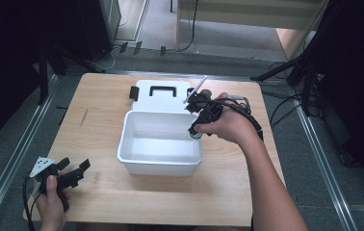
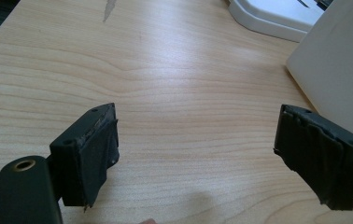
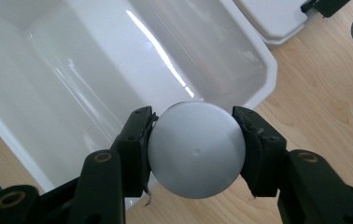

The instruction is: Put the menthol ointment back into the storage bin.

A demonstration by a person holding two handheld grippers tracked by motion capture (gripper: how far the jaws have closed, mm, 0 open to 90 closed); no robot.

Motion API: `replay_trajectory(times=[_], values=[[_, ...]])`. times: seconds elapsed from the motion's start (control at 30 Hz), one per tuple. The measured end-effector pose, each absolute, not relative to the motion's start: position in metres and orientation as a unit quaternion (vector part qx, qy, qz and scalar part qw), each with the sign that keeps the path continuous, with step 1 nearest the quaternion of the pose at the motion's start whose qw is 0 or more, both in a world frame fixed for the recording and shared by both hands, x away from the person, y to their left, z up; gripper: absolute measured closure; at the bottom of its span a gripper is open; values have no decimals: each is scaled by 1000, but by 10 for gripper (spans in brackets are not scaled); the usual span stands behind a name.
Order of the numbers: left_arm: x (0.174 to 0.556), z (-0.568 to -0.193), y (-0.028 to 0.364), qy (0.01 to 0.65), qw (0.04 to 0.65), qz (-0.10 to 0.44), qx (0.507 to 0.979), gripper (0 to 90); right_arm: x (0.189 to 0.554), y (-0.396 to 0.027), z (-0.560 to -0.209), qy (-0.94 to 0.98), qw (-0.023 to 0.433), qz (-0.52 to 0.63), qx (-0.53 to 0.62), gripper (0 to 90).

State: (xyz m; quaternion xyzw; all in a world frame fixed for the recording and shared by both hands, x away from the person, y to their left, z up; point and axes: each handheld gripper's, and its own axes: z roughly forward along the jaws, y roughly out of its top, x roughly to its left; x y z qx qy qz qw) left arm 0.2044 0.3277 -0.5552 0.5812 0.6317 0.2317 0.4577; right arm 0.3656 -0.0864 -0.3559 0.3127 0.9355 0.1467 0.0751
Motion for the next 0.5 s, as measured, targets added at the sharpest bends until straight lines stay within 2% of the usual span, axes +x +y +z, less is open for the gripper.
replay_trajectory(times=[0.33,0.5], values=[[204,-555,328,631,458,230,582,145,363,-72,-361,941,71,145,297,513],[204,-555,328,632,458,230,582,144,363,-66,-375,946,63,131,289,513]])
